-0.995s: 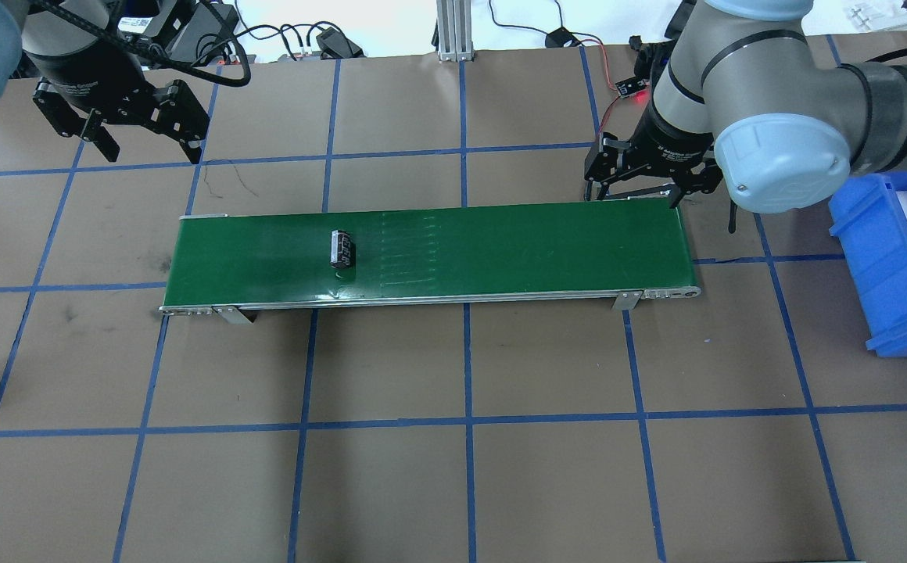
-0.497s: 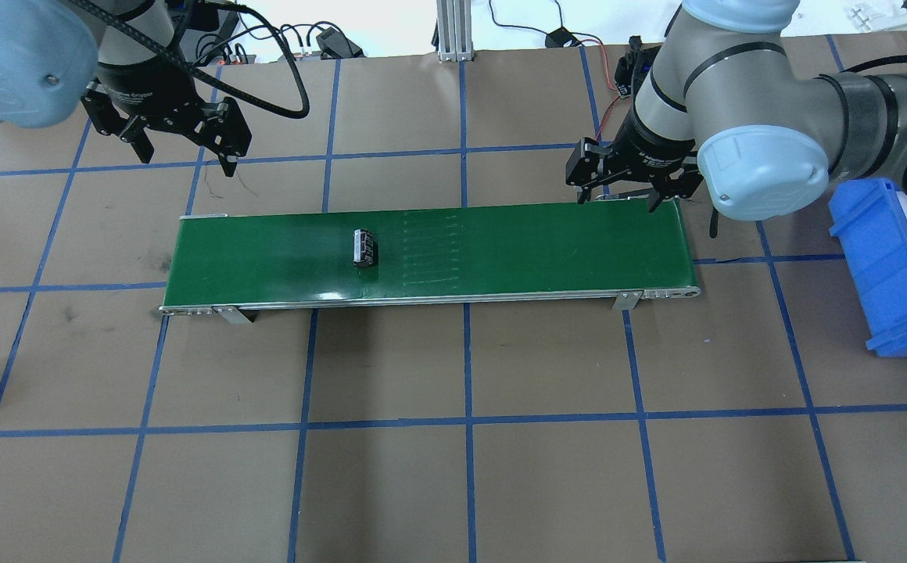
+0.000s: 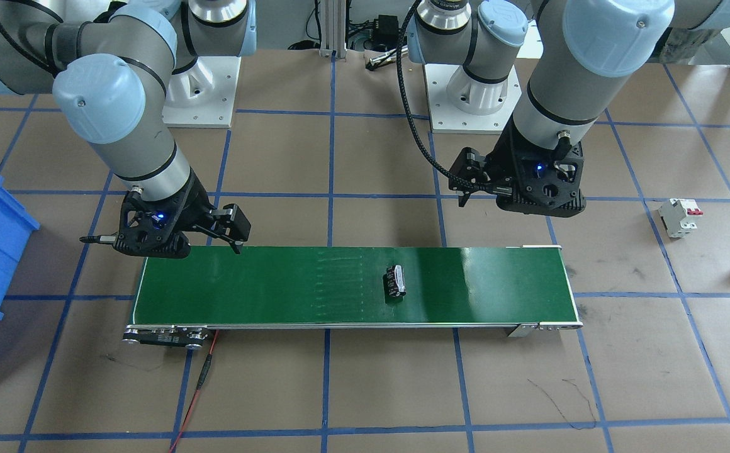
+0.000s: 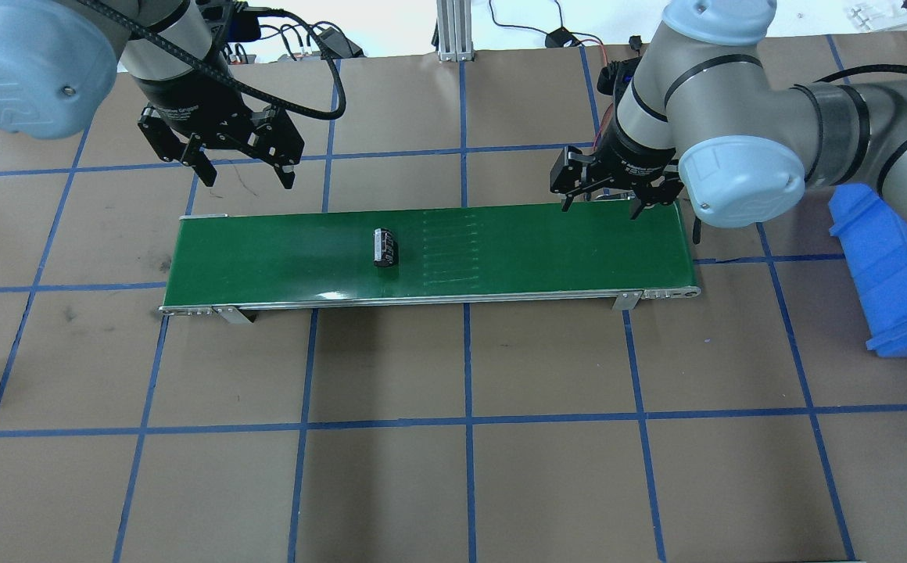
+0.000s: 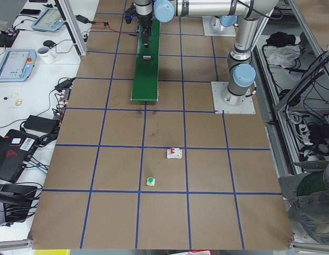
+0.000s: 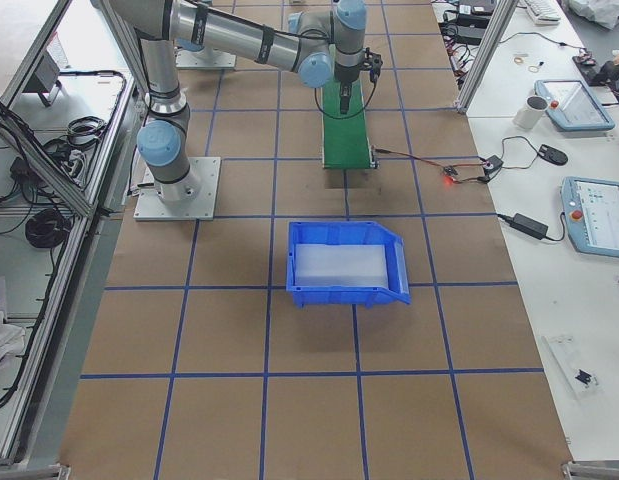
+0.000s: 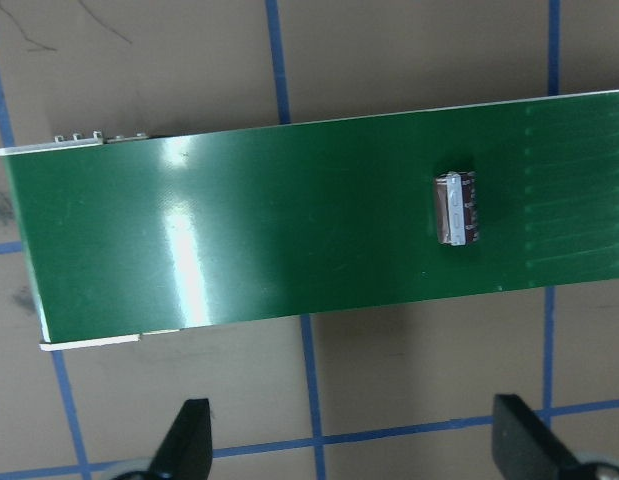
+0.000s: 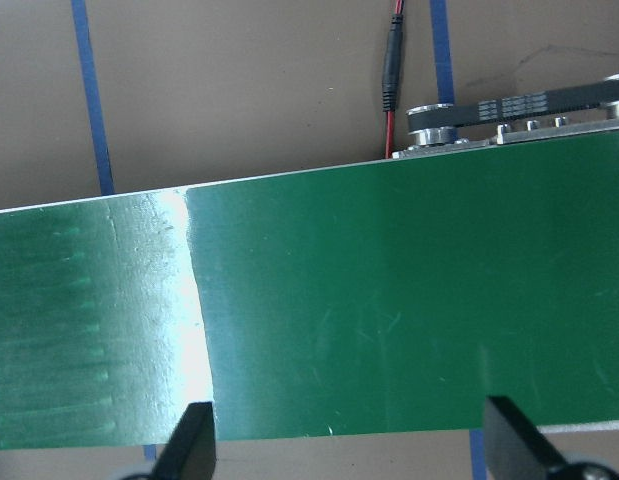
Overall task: Move capacitor from left to right
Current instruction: 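Lower the right gripper toward the capacitor riding along the belt while the left gripper hovers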
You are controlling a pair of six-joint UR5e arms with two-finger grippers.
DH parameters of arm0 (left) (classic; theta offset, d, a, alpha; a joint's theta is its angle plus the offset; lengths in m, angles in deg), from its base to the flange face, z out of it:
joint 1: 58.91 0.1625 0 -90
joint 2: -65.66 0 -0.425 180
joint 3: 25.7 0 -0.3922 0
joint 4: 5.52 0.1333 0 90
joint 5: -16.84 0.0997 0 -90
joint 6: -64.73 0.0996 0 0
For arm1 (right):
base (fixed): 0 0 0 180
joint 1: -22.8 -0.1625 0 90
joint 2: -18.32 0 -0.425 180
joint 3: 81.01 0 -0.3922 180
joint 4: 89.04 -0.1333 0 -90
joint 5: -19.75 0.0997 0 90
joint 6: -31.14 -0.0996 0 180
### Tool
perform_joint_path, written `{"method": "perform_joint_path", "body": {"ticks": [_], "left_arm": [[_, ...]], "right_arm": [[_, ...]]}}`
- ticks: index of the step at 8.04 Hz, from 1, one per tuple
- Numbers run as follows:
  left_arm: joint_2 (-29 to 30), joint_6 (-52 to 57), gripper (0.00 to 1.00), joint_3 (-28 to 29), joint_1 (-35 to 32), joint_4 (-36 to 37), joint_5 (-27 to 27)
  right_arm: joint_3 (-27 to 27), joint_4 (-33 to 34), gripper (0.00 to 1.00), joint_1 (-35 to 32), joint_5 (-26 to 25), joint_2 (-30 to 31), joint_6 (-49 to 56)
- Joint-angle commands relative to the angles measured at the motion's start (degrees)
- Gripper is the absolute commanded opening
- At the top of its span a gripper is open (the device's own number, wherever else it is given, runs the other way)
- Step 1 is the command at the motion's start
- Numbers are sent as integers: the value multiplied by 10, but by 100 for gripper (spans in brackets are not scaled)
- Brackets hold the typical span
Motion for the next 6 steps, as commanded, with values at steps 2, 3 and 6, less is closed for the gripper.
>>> {"method": "perform_joint_path", "body": {"ticks": [2, 3, 6], "left_arm": [[-14, -35, 100, -4, 0, -60, -39], [-17, -34, 100, -4, 0, -61, -38], [-24, -32, 100, -4, 0, -57, 39]], "right_arm": [[1, 49, 95, -10, 1, -35, -3], [1, 57, 95, -12, 5, -43, -2], [1, 70, 94, -12, 12, -53, 5]]}}
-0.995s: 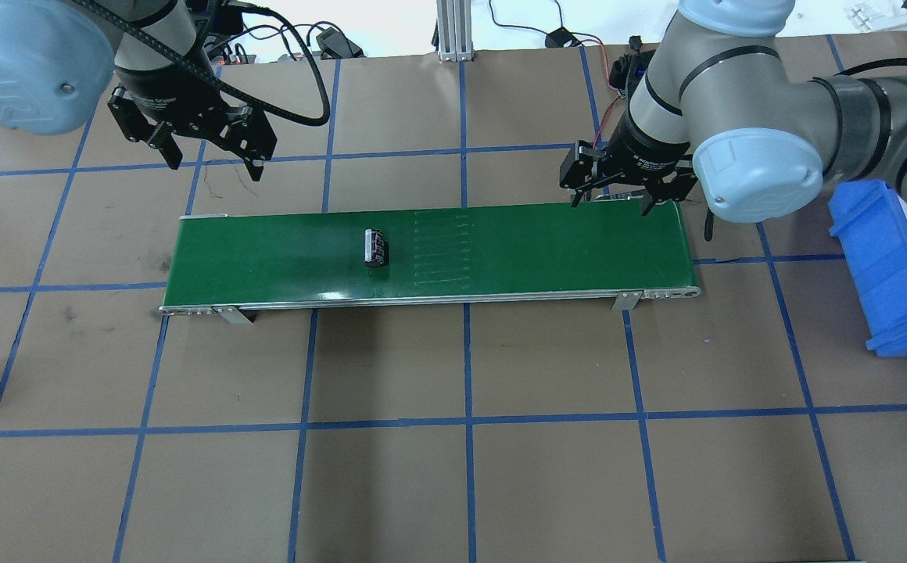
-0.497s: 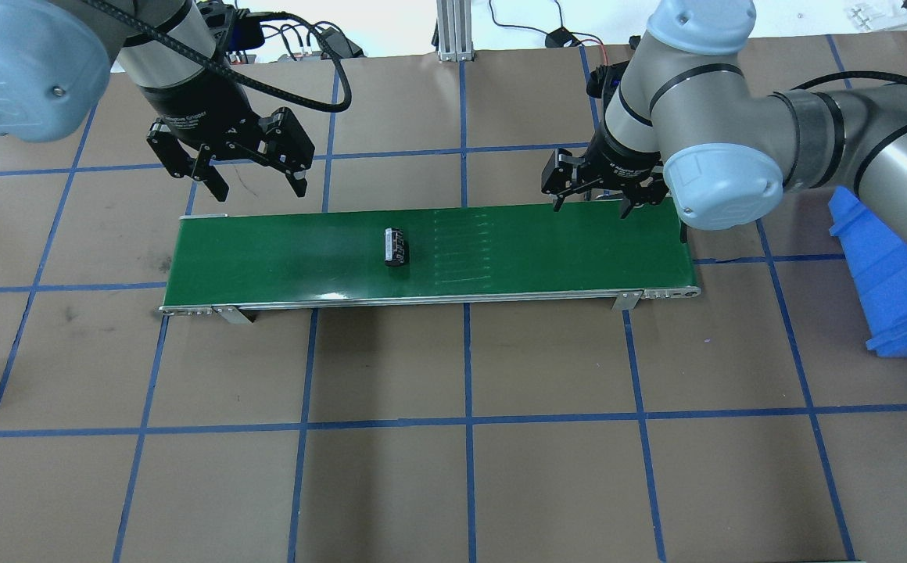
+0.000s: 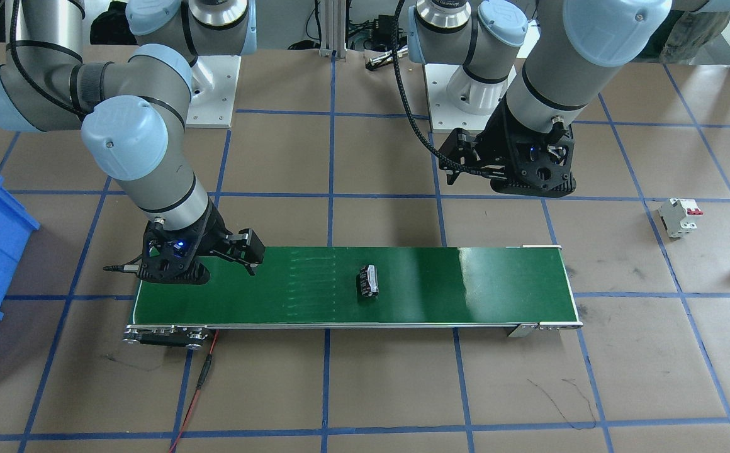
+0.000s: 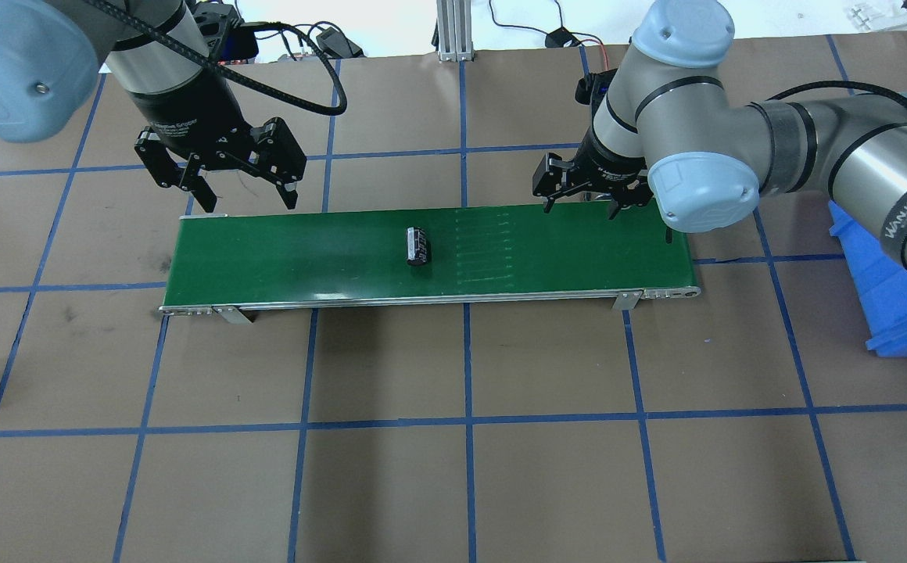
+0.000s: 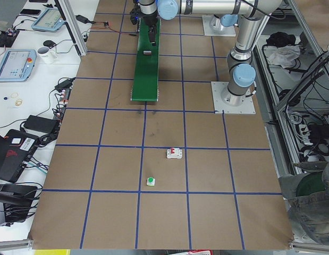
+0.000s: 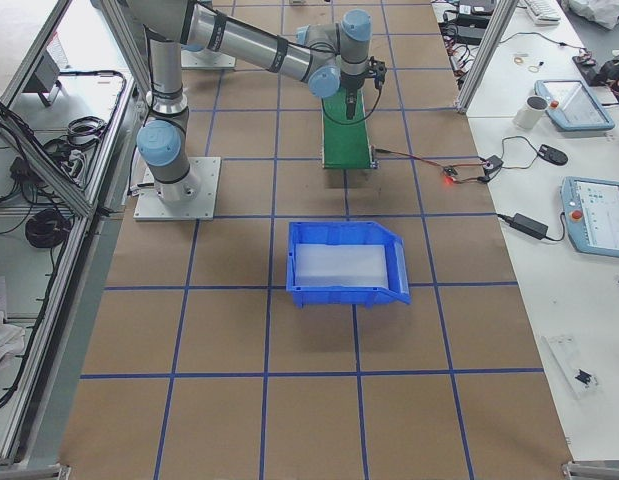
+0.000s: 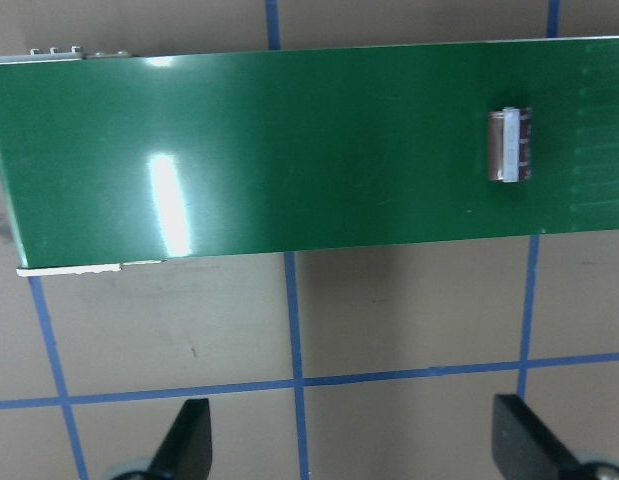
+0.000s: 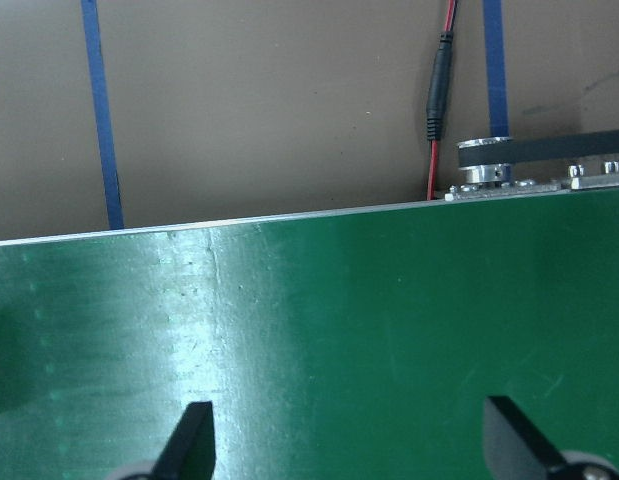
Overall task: Move capacitor from left to right
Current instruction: 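Lower the right gripper toward the capacitor riding along the belt while the left gripper hovers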
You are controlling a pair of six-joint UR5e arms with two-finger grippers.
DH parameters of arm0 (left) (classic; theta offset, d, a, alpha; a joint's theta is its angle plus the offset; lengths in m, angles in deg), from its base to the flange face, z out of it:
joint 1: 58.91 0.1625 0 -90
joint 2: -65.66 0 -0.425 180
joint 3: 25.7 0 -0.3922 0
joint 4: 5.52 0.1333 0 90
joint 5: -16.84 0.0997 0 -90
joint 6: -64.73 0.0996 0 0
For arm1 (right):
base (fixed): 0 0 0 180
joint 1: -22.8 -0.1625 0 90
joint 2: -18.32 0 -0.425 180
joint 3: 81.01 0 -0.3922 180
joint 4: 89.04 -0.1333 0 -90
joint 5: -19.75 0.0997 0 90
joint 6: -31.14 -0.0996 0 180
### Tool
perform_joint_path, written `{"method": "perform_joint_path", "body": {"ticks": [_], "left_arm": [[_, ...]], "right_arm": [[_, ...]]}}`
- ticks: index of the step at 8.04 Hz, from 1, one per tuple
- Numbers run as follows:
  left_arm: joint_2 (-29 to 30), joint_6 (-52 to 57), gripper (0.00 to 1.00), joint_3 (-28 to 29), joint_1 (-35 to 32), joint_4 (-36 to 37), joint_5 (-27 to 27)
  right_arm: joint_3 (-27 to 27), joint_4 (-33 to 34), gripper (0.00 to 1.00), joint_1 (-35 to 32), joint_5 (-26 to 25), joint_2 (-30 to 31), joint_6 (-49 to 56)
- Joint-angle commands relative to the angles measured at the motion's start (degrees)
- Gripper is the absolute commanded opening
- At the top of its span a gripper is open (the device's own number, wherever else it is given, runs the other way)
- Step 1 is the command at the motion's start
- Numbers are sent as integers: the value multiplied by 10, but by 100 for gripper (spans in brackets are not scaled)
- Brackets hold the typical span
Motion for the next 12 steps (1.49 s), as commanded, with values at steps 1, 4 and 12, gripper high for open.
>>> {"method": "perform_joint_path", "body": {"ticks": [1, 4, 12], "left_arm": [[-7, 0, 100, -1, 0, 1, 56], [-7, 0, 100, -1, 4, 1, 56], [-7, 0, 100, -2, 4, 1, 56]], "right_arm": [[1, 12, 94, -3, 6, -11, 3], [21, 53, 92, -7, 67, -17, 5], [43, 54, 92, -5, 41, -22, 28]]}}
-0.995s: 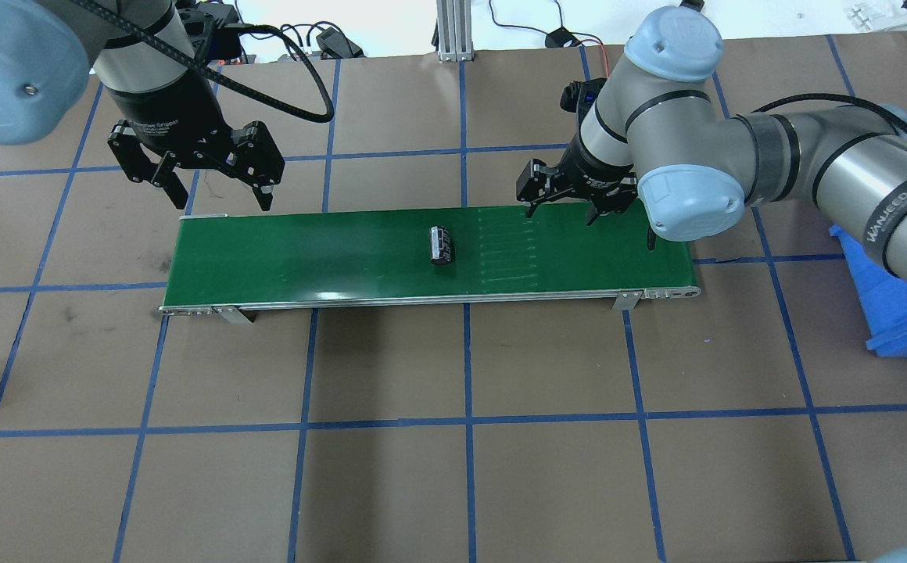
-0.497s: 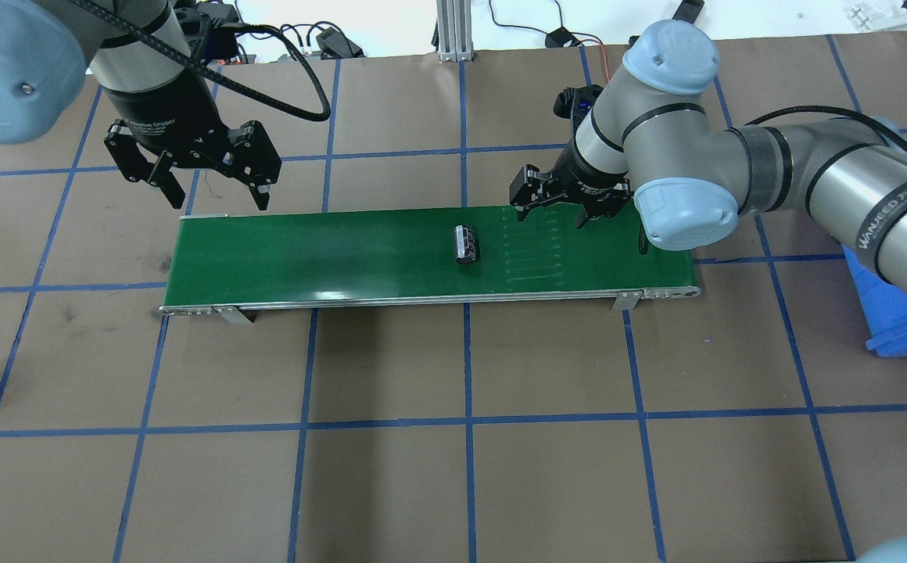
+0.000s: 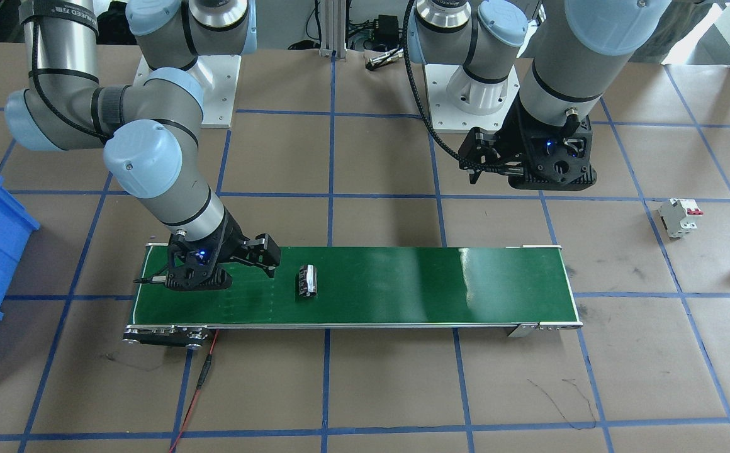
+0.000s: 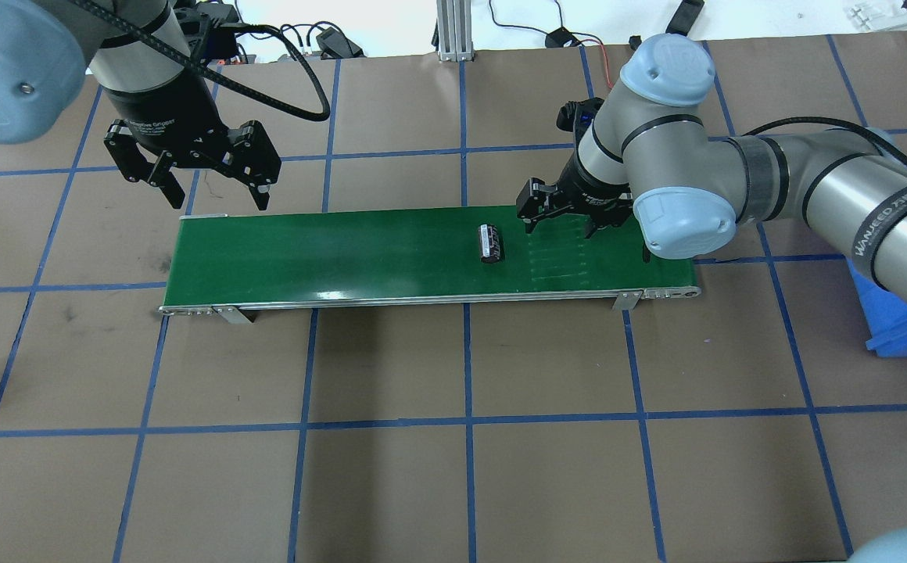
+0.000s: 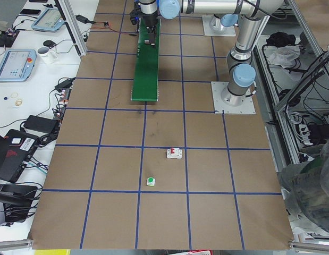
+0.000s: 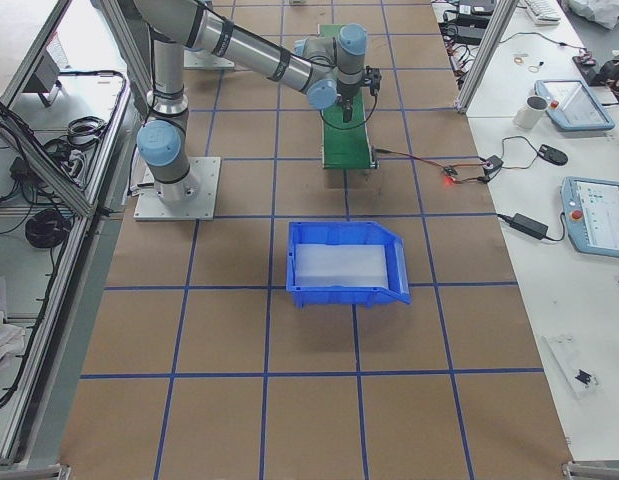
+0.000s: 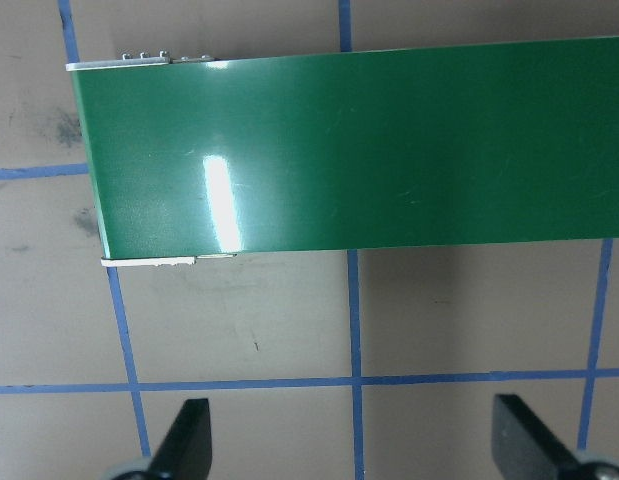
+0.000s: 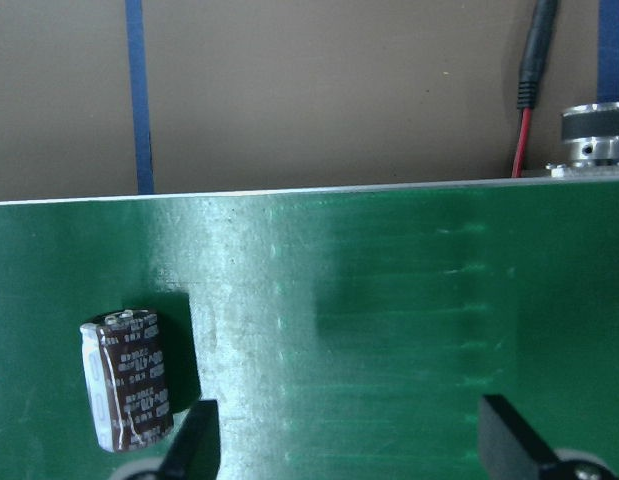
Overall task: Move capacitor from left to right
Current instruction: 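Close the right gripper on the capacitor on the belt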
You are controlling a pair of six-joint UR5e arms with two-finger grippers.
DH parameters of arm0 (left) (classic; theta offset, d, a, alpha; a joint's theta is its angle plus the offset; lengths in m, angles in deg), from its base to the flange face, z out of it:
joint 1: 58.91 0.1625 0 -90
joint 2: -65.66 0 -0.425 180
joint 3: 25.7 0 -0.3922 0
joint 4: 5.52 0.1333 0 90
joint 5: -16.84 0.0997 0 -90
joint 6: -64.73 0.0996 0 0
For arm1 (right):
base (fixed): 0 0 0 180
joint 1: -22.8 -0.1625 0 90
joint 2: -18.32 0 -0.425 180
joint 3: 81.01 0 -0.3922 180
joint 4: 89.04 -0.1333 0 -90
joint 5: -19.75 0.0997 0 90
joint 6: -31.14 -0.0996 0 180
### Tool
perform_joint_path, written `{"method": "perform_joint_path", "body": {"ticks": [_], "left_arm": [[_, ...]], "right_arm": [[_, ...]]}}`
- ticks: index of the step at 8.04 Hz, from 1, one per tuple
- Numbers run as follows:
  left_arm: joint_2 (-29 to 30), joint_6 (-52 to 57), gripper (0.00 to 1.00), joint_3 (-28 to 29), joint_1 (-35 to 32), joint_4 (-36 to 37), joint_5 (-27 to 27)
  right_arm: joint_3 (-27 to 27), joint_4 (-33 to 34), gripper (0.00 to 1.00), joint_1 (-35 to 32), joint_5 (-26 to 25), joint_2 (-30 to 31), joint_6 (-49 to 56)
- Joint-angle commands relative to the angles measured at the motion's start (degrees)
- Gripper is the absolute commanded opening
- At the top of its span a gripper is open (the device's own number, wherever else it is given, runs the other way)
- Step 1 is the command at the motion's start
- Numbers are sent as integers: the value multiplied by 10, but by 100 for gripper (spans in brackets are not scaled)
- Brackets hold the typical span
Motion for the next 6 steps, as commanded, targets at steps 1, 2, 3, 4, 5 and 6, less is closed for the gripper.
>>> {"method": "perform_joint_path", "body": {"ticks": [1, 2, 3, 4, 5, 6], "left_arm": [[0, 0, 100, -1, 0, 0, 0], [-2, 0, 100, -5, 0, 0, -2], [-2, 0, 100, -7, 0, 0, -2], [-2, 0, 100, -7, 1, 0, -2], [-2, 0, 100, -7, 1, 0, -2], [-2, 1, 100, -7, 1, 0, -2]], "right_arm": [[9, 1, 91, 0, -3, -1, 3], [9, 1, 91, 0, -1, -1, 2], [9, 3, 91, 0, 0, -2, 2], [9, 4, 91, 0, 3, -4, 1], [9, 5, 91, 0, 3, -12, -1], [10, 13, 91, 0, 3, -13, -2]]}}
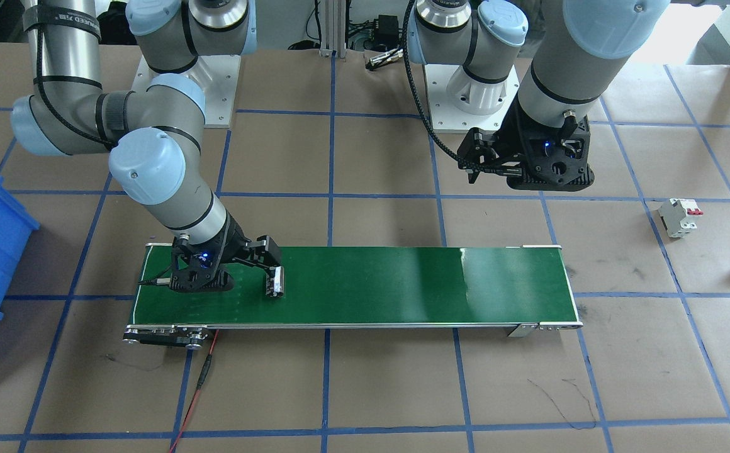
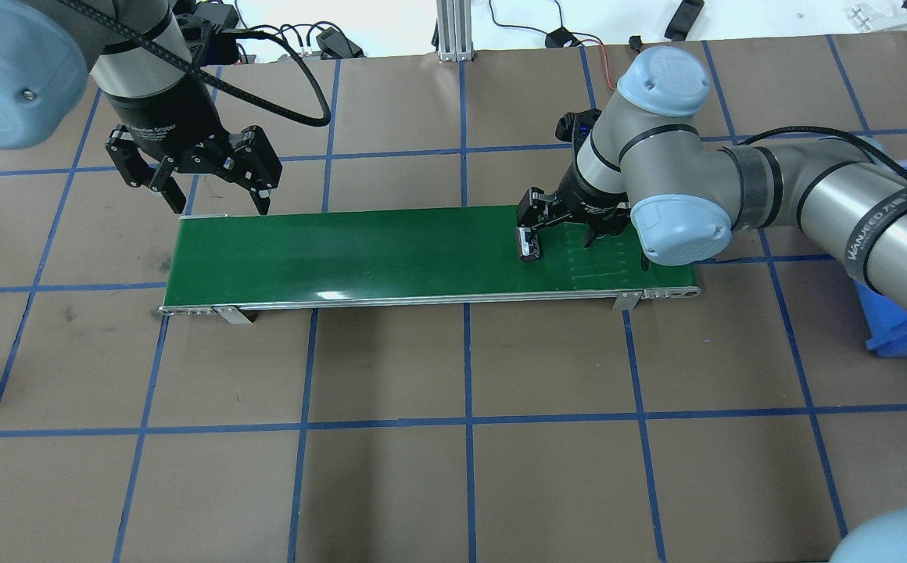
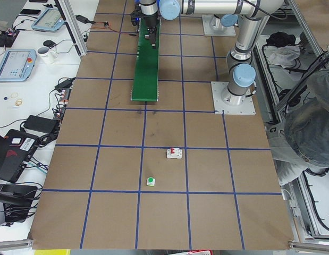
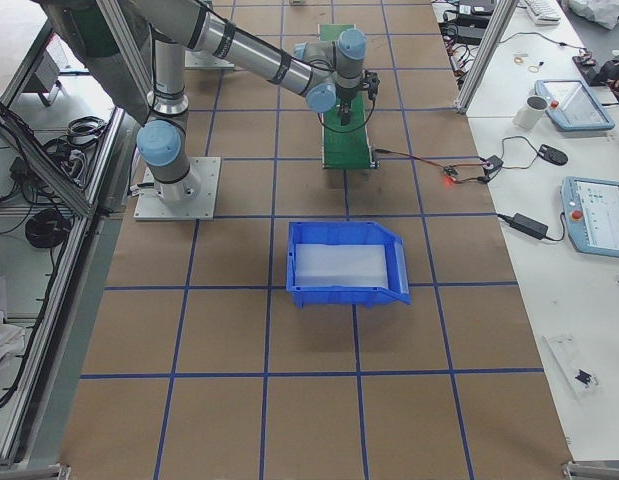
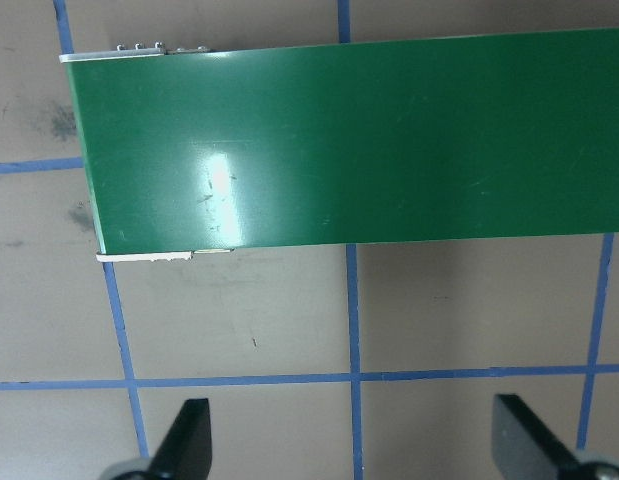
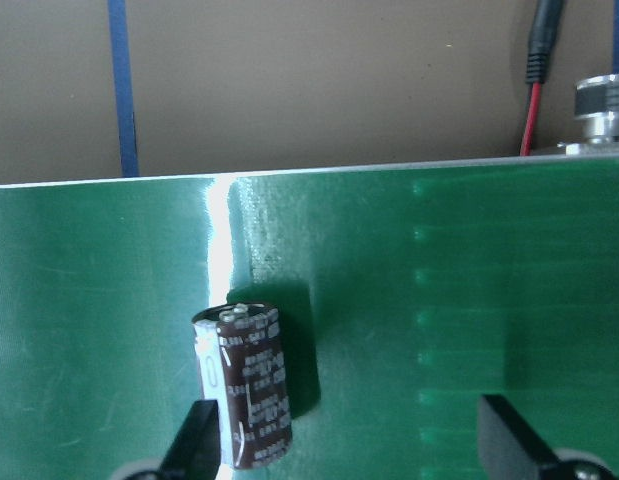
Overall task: Move capacitor from left to right
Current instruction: 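Close the right gripper on the capacitor on the belt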
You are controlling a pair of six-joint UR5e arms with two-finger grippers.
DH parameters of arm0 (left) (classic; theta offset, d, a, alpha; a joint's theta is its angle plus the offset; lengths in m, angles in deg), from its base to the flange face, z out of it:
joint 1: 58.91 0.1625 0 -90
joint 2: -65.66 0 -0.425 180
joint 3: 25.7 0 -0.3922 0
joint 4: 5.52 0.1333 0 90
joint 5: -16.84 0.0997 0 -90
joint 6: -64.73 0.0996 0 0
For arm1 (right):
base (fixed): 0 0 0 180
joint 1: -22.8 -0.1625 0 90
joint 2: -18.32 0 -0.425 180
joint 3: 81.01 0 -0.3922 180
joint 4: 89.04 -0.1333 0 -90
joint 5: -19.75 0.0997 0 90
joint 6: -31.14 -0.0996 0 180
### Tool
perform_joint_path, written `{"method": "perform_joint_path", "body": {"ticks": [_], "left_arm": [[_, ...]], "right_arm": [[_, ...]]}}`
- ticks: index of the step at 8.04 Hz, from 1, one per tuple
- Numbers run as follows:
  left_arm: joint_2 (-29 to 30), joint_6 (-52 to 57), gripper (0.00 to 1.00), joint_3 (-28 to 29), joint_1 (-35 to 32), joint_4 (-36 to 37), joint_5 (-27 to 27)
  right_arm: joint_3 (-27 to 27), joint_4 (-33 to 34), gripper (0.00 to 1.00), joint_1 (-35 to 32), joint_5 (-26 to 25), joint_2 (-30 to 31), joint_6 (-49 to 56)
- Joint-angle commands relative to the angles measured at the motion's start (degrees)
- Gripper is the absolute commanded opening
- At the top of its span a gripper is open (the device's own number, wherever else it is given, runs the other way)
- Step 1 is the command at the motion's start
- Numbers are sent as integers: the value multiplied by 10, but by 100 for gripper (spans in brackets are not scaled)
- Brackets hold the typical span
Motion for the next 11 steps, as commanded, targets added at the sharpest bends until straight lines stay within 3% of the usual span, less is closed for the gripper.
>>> {"method": "perform_joint_path", "body": {"ticks": [1, 2, 4, 6, 8, 11], "left_arm": [[0, 1, 100, 0, 0, 0, 0], [0, 2, 100, 0, 0, 0, 0], [-1, 2, 100, 0, 0, 0, 1], [-1, 3, 100, 0, 0, -1, 2], [-1, 4, 100, 0, 0, -2, 2], [-1, 4, 100, -1, 0, -2, 2]], "right_arm": [[1, 8, 91, 0, 1, -6, -2], [1, 11, 90, 0, 0, -9, -3], [1, 13, 71, 0, -9, -12, -3], [0, 7, 24, 0, -11, -14, -2], [0, 6, 0, 2, -28, -14, 4], [-31, -62, 0, 18, -80, 23, 29]]}}
